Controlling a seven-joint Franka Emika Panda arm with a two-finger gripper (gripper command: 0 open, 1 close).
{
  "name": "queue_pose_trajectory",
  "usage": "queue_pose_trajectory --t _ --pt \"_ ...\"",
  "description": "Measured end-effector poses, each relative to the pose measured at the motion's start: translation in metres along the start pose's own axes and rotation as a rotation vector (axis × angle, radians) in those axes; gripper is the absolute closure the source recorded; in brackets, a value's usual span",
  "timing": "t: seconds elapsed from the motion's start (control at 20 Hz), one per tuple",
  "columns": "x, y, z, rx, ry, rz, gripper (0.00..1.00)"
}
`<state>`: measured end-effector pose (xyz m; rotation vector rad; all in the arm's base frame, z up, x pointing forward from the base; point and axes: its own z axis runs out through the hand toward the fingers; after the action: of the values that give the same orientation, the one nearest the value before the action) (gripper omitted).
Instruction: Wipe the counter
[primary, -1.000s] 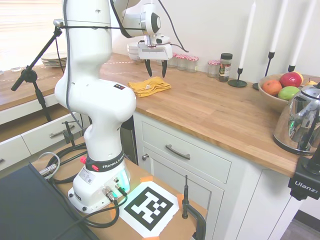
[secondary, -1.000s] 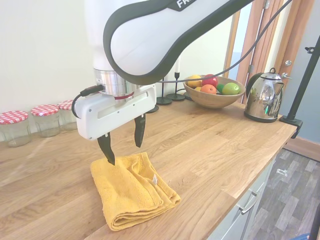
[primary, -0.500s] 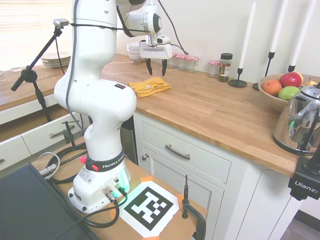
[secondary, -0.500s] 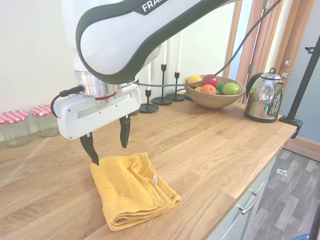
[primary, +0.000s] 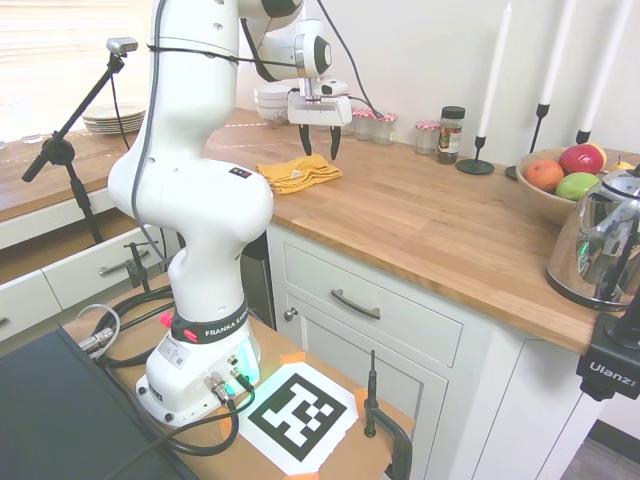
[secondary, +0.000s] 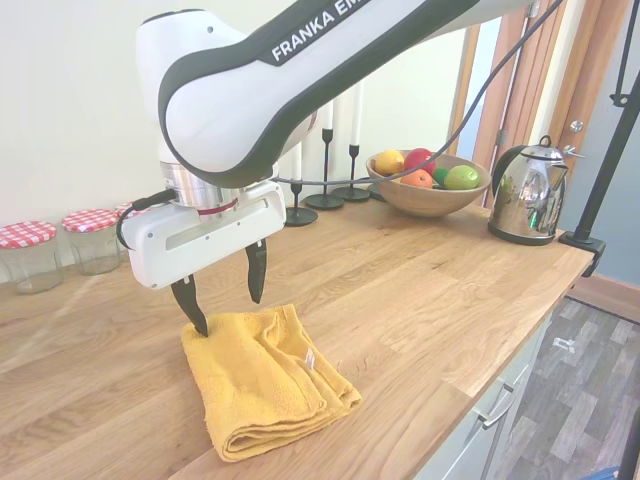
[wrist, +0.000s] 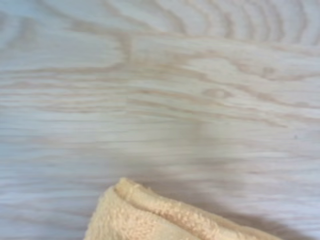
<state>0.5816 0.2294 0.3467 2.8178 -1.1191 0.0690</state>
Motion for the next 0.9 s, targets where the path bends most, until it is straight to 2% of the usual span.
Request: queue_pose_trajectory --t 0.25,0.3,0.9 --pt "-0.0028 -0.0057 0.0113 0.003 -0.006 -0.007 0.0" --pt "-0.0043 -0.0067 0.0117 0.005 -0.005 -0.009 1.0" --pt "-0.0039 -0.0072 0.0137 0.027 -0.032 0.0 1.0"
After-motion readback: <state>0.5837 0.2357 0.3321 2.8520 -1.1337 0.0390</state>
